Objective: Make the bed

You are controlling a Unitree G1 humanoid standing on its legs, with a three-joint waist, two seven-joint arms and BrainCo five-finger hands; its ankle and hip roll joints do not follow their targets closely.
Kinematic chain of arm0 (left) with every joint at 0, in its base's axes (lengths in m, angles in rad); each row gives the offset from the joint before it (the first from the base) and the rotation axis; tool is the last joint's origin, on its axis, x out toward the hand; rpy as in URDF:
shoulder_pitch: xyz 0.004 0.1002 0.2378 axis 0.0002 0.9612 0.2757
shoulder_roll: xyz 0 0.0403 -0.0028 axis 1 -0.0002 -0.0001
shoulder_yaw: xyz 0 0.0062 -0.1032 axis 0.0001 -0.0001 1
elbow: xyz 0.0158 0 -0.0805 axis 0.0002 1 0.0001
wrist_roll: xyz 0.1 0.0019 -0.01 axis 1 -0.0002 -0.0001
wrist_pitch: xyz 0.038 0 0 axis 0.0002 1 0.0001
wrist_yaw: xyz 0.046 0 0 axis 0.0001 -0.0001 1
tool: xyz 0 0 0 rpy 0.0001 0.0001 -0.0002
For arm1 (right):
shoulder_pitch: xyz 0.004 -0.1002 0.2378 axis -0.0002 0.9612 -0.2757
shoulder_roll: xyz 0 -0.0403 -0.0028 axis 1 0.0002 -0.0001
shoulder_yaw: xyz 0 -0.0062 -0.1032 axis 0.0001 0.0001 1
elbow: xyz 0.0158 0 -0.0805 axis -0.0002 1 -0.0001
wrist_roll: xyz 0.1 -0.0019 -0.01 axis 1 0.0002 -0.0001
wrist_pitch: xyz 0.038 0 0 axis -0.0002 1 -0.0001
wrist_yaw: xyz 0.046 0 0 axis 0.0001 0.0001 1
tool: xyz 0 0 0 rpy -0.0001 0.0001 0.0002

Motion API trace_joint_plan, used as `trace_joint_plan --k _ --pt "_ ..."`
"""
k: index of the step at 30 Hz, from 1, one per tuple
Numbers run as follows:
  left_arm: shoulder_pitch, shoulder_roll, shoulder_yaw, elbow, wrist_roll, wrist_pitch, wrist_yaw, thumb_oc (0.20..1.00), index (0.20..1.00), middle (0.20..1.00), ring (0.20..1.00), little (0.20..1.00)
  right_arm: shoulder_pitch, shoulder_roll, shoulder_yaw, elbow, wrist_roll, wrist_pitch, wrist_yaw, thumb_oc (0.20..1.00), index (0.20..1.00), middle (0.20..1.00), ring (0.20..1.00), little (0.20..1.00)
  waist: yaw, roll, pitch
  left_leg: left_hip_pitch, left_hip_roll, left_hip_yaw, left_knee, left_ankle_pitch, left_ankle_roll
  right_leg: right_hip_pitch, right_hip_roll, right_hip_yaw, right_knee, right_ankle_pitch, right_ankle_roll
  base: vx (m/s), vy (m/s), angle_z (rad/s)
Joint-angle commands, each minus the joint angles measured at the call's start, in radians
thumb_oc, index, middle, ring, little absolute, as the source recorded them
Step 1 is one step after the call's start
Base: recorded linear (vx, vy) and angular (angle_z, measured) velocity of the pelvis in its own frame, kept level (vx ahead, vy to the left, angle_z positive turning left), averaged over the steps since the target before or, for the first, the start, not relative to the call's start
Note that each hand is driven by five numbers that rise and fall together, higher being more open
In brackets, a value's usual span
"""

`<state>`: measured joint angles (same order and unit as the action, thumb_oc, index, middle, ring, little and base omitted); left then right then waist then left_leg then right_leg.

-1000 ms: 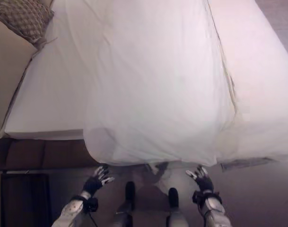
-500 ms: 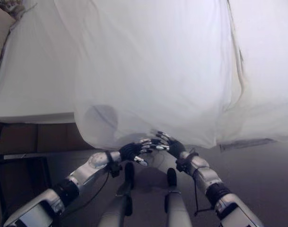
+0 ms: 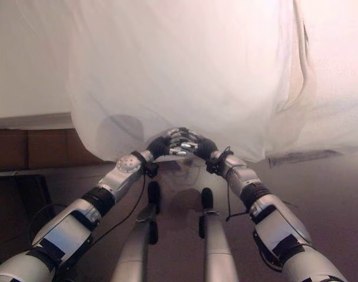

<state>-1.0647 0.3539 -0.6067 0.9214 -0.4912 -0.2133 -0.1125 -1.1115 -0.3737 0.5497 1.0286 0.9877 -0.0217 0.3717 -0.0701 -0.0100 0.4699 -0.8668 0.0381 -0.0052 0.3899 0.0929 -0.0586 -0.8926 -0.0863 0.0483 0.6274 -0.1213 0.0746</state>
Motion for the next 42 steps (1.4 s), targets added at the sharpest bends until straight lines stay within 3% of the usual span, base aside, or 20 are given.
trace_joint_plan --k 1,9,14,19,21,25,29,32,36,40,42 --pt "-0.133 -0.005 0.036 0.088 0.077 -0.085 0.137 1.000 1.000 1.000 1.000 1.000 -0.087 -0.005 -0.053 0.059 0.062 -0.080 -0.083 1.000 1.000 1.000 1.000 1.000 0.007 -0.004 -0.026 -0.051 0.019 0.013 0.206 -0.168 -0.027 -0.033 0.008 0.010 -0.088 0.096 0.036 0.00 0.000 0.00" --pt "-0.290 0.072 0.049 0.225 0.062 -0.078 0.227 1.000 1.000 1.000 1.000 1.000 -0.279 -0.065 -0.047 0.240 0.003 -0.106 -0.225 1.000 1.000 1.000 1.000 1.000 0.010 0.007 -0.020 -0.152 0.020 0.014 0.289 -0.186 -0.027 -0.130 0.001 0.001 -0.013 0.072 0.032 0.00 0.005 -0.03" --pt "-0.288 0.121 0.098 0.236 0.010 -0.091 0.259 1.000 1.000 1.000 1.000 1.000 -0.292 -0.109 -0.062 0.257 -0.004 -0.128 -0.280 1.000 1.000 1.000 1.000 1.000 0.013 0.016 -0.022 -0.170 0.017 0.012 0.291 -0.183 -0.028 -0.150 -0.004 -0.005 -0.001 0.068 0.031 0.00 0.000 0.00" --pt "-0.237 0.240 0.146 0.232 -0.014 -0.102 0.273 1.000 1.000 1.000 1.000 1.000 -0.276 -0.205 -0.084 0.278 -0.016 -0.125 -0.317 1.000 1.000 1.000 1.000 1.000 0.024 0.024 -0.018 -0.170 0.019 0.014 0.261 -0.165 -0.041 -0.149 -0.005 -0.024 -0.030 0.083 0.030 -0.01 -0.030 0.01" --pt "-0.170 0.333 0.210 0.222 -0.050 -0.112 0.276 1.000 1.000 1.000 1.000 1.000 -0.250 -0.283 -0.108 0.295 -0.017 -0.114 -0.331 1.000 1.000 1.000 1.000 1.000 0.035 0.032 -0.006 -0.145 0.029 0.011 0.188 -0.144 -0.053 -0.121 -0.005 -0.038 -0.100 0.092 0.037 -0.01 -0.073 0.03" --pt "-0.082 0.422 0.260 0.213 -0.029 -0.112 0.287 1.000 1.000 1.000 1.000 1.000 -0.196 -0.352 -0.150 0.325 -0.031 -0.104 -0.344 1.000 1.000 1.000 1.000 1.000 0.040 0.041 0.007 -0.113 0.031 0.006 0.134 -0.117 -0.063 -0.091 -0.002 -0.044 -0.137 0.097 0.038 0.00 -0.063 0.04" --pt "0.096 0.477 0.389 0.197 -0.015 -0.109 0.310 1.000 1.000 1.000 1.000 1.000 -0.078 -0.416 -0.226 0.341 -0.072 -0.095 -0.362 1.000 1.000 1.000 1.000 1.000 0.039 0.049 0.022 -0.066 0.029 0.004 0.059 -0.082 -0.074 -0.044 -0.002 -0.057 -0.188 0.110 0.038 0.01 -0.055 0.11" --pt "0.267 0.480 0.508 0.171 -0.005 -0.108 0.335 1.000 1.000 1.000 1.000 1.000 0.032 -0.439 -0.314 0.331 -0.059 -0.099 -0.363 1.000 1.000 1.000 1.000 1.000 0.042 0.053 0.027 -0.024 0.026 0.002 0.004 -0.060 -0.081 -0.009 -0.004 -0.063 -0.221 0.114 0.038 0.03 -0.044 0.05" --pt "0.424 0.402 0.613 0.198 0.012 -0.104 0.371 1.000 1.000 1.000 1.000 1.000 0.184 -0.398 -0.419 0.337 -0.053 -0.101 -0.373 1.000 1.000 1.000 1.000 1.000 0.037 0.049 0.023 0.082 0.021 0.002 -0.104 -0.019 -0.088 0.086 0.000 -0.071 -0.299 0.129 0.041 0.05 -0.043 0.06" --pt "0.495 0.325 0.619 0.198 0.028 -0.099 0.380 1.000 1.000 1.000 1.000 1.000 0.312 -0.342 -0.484 0.333 -0.043 -0.101 -0.375 1.000 1.000 1.000 1.000 1.000 0.031 0.040 0.006 0.195 0.020 -0.004 -0.200 0.008 -0.084 0.189 0.000 -0.073 -0.363 0.146 0.043 0.06 -0.020 0.01" --pt "0.557 0.232 0.599 0.213 0.035 -0.088 0.342 1.000 1.000 1.000 1.000 1.000 0.423 -0.282 -0.514 0.336 -0.062 -0.097 -0.356 1.000 1.000 1.000 1.000 1.000 0.027 0.034 -0.020 0.301 0.019 -0.010 -0.281 0.028 -0.078 0.284 -0.004 -0.074 -0.416 0.162 0.047 0.11 0.013 0.05"
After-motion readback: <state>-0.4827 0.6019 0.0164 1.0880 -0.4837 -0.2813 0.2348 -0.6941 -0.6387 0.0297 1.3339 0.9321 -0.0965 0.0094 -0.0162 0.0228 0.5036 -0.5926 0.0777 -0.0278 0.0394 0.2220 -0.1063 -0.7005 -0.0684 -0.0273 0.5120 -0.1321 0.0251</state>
